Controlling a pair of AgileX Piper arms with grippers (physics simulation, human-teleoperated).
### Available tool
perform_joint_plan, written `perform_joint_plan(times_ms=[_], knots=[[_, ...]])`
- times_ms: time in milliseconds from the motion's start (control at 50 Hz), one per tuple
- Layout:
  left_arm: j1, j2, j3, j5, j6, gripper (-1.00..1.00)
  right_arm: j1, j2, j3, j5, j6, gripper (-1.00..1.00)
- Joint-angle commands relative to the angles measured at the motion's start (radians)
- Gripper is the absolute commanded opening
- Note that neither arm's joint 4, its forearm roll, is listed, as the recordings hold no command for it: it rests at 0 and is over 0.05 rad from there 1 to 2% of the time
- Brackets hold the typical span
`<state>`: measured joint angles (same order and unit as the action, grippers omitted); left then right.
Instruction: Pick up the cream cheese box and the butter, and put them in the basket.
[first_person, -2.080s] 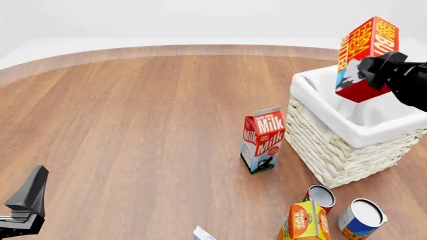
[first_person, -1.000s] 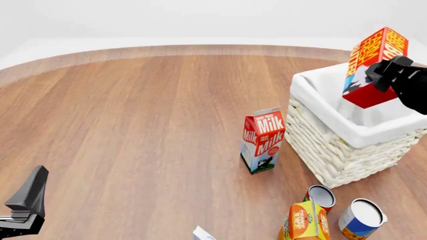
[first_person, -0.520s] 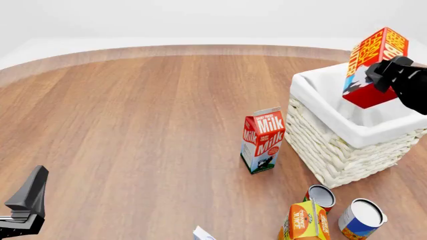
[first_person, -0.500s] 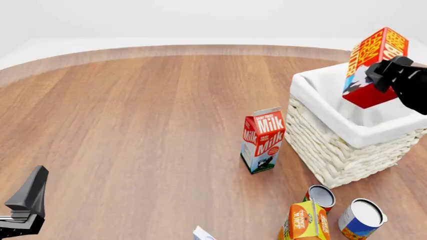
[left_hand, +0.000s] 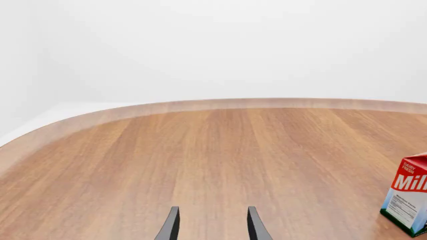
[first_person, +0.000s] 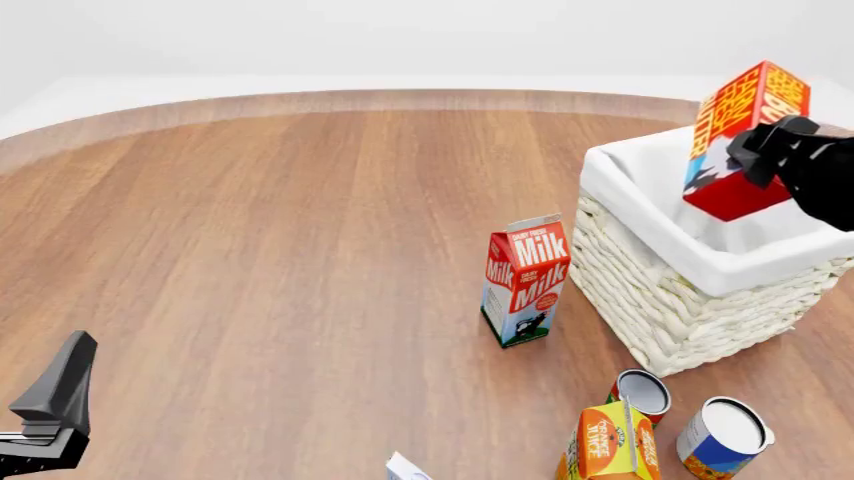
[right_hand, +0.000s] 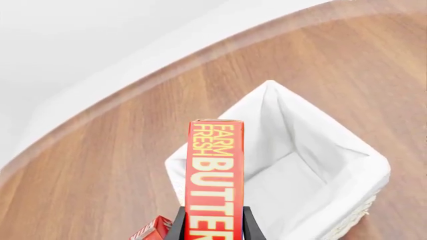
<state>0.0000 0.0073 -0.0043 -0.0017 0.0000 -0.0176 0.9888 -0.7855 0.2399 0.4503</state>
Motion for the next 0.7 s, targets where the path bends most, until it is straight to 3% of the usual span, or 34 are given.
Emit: perform_joint_plan(times_ms=[20,700], knots=[[0.000,0.000,0.000,0.000,0.000,1.00,-0.001,0.004,-0.022,0.005,0.005,-1.00],[0.000,0.000,0.000,0.000,0.000,1.00,0.016,-0.004,-0.018,0.000,0.010,-1.00]])
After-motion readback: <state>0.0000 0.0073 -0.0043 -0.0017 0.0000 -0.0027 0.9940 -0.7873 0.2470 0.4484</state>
